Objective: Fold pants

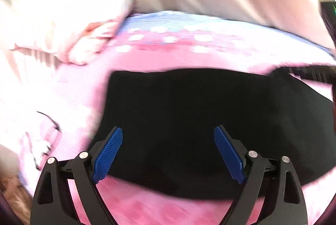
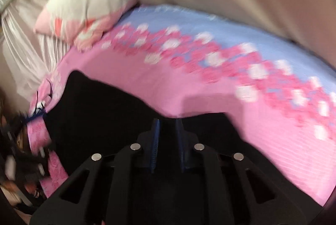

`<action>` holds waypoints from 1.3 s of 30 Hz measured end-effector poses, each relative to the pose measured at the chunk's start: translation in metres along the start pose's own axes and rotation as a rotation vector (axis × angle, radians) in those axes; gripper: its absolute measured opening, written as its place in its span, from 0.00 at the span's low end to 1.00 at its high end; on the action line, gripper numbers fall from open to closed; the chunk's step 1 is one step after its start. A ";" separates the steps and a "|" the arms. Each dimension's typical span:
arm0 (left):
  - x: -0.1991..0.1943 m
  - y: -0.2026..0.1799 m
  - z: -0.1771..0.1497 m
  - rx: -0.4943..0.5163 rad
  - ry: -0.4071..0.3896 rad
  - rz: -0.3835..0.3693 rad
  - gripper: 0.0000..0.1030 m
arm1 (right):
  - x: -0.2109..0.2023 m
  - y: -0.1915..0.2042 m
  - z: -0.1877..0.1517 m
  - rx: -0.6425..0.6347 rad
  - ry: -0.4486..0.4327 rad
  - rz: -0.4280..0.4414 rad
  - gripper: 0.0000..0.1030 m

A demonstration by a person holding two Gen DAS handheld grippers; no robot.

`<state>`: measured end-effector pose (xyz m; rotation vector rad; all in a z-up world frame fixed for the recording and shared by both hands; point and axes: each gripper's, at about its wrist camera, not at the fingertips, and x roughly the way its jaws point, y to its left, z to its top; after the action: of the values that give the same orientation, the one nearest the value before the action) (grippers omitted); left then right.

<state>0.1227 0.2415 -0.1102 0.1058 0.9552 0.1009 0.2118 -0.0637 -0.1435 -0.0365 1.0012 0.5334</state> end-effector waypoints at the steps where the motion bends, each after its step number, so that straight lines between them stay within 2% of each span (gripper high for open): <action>1: 0.016 0.006 0.006 0.000 0.036 0.046 0.84 | 0.022 0.000 -0.003 0.002 0.032 -0.012 0.10; 2: 0.041 0.015 0.010 0.007 0.096 0.122 0.84 | 0.035 -0.010 -0.003 0.021 0.041 -0.041 0.08; 3: 0.056 0.021 0.009 0.010 0.137 0.157 0.85 | 0.040 -0.017 0.000 0.070 0.015 -0.050 0.03; 4: 0.071 0.033 0.009 -0.008 0.169 0.136 0.94 | 0.034 -0.030 0.001 0.144 -0.011 -0.056 0.04; 5: 0.073 0.046 0.008 -0.064 0.158 0.106 0.95 | 0.014 -0.044 0.000 0.236 -0.075 -0.072 0.07; 7: 0.076 0.061 0.004 -0.100 0.173 0.053 0.95 | -0.016 -0.053 -0.006 0.297 -0.153 -0.042 0.07; 9: 0.072 0.060 0.000 -0.096 0.157 0.055 0.95 | -0.028 -0.045 -0.017 0.268 -0.120 -0.017 0.07; 12: 0.066 0.048 -0.001 -0.068 0.119 0.095 0.95 | 0.008 -0.016 -0.022 0.122 0.017 -0.014 0.05; 13: 0.070 0.051 0.007 -0.064 0.116 0.105 0.95 | 0.019 -0.010 -0.019 0.089 -0.021 -0.044 0.04; 15: 0.068 0.050 0.011 -0.083 0.107 0.113 0.95 | 0.030 -0.019 -0.005 0.192 -0.010 -0.033 0.06; 16: 0.063 0.050 0.015 -0.101 0.097 0.108 0.94 | 0.024 -0.024 -0.002 0.245 -0.031 -0.010 0.07; 17: 0.057 0.053 0.019 -0.113 0.078 0.102 0.94 | 0.007 -0.025 0.000 0.271 -0.089 0.010 0.07; 18: 0.050 0.055 0.021 -0.124 0.056 0.102 0.94 | -0.005 -0.023 -0.002 0.267 -0.113 0.014 0.07; 20: 0.039 0.063 0.032 -0.157 -0.005 0.112 0.94 | -0.020 -0.006 -0.015 0.194 -0.100 0.018 0.07; 22: 0.051 0.064 0.046 -0.160 0.020 0.130 0.94 | -0.010 0.012 -0.022 0.120 -0.037 0.036 0.07; 24: 0.079 0.062 0.056 -0.141 0.093 0.205 0.95 | 0.020 0.028 -0.014 0.084 0.016 0.022 0.07; 26: 0.103 0.064 0.057 -0.137 0.143 0.276 0.95 | 0.041 0.033 -0.001 0.107 -0.021 0.000 0.04; 29: 0.112 0.068 0.059 -0.136 0.139 0.276 0.95 | 0.039 0.026 0.013 0.248 -0.066 0.050 0.07; 31: 0.105 0.068 0.063 -0.117 0.151 0.286 0.95 | 0.013 0.040 0.002 0.237 -0.135 0.086 0.08; 32: 0.094 0.070 0.064 -0.131 0.124 0.295 0.95 | -0.002 0.043 -0.010 0.216 -0.150 0.088 0.08; 34: 0.070 0.068 0.065 -0.176 0.069 0.283 0.93 | -0.021 0.047 -0.043 0.192 -0.136 0.092 0.08; 35: 0.064 0.066 0.064 -0.188 0.059 0.266 0.93 | -0.026 0.043 -0.063 0.181 -0.108 0.052 0.08; 37: 0.064 0.048 0.056 -0.177 0.092 0.220 0.94 | -0.022 0.026 -0.084 0.192 -0.053 0.011 0.05; 39: 0.084 0.027 0.043 -0.100 0.148 0.266 0.95 | -0.033 -0.012 -0.109 0.279 -0.052 -0.016 0.03</action>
<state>0.2047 0.2776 -0.1502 0.1338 1.0788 0.4062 0.1170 -0.1172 -0.1797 0.2166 1.0155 0.3749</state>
